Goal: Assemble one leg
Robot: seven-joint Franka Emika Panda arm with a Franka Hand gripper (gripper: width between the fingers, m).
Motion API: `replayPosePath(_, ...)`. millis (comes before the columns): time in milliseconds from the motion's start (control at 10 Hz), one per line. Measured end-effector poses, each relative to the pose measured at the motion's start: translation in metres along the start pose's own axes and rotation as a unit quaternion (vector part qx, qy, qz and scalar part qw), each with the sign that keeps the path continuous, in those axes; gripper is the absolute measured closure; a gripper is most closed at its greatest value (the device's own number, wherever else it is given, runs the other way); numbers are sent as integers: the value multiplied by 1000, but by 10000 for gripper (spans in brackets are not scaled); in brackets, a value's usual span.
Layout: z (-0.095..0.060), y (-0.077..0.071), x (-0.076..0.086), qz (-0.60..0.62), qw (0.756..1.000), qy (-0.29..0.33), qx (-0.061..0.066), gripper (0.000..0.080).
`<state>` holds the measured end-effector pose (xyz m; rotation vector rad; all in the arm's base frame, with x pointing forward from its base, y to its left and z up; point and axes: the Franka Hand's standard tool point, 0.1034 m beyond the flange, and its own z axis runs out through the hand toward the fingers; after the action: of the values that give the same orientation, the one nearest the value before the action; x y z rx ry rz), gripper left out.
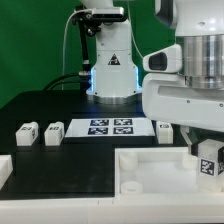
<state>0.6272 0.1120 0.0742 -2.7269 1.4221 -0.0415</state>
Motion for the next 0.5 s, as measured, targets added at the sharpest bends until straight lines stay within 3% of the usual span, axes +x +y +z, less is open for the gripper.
replayPosePath(200, -1, 2, -2, 189, 982, -10, -17, 508)
replayPosePath(500, 0, 3, 1, 397, 918, -6, -5, 507)
